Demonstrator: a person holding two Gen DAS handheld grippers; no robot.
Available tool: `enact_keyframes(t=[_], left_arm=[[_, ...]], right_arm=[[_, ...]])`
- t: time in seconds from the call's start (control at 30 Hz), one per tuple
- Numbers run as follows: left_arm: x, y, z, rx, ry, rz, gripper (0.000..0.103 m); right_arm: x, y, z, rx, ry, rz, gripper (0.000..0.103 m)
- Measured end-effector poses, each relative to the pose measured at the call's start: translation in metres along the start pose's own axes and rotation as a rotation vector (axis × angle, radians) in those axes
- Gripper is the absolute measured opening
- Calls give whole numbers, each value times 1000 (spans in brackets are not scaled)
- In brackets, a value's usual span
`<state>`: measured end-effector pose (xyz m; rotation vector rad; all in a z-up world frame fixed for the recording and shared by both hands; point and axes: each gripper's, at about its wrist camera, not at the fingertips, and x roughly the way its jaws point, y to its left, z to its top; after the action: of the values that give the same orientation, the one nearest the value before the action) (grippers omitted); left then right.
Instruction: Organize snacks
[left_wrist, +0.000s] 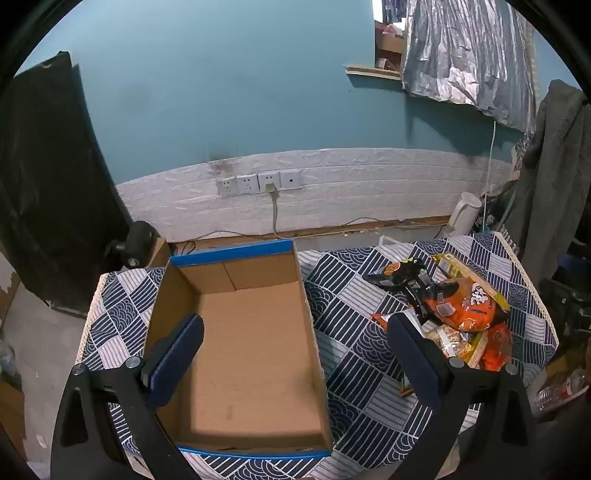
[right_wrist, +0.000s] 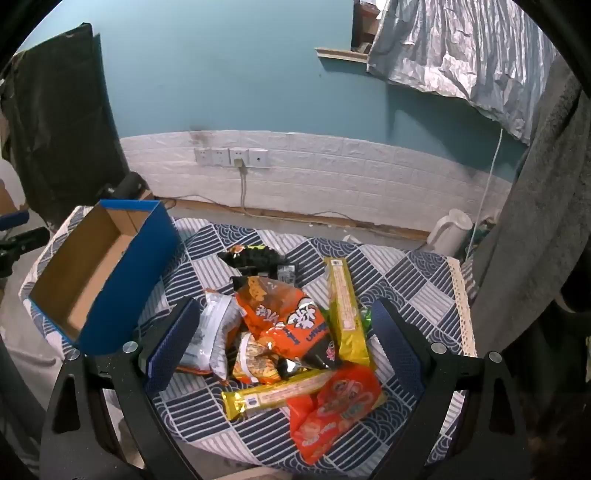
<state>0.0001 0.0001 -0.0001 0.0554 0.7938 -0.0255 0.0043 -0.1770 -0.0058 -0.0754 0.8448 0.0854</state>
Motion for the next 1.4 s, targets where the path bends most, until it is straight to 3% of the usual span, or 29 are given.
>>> enact_keyframes(t=[1.4], left_arm=[[1, -5, -2, 30, -6, -5, 100]], right_arm=[[0, -2, -3, -8, 16, -15, 92]])
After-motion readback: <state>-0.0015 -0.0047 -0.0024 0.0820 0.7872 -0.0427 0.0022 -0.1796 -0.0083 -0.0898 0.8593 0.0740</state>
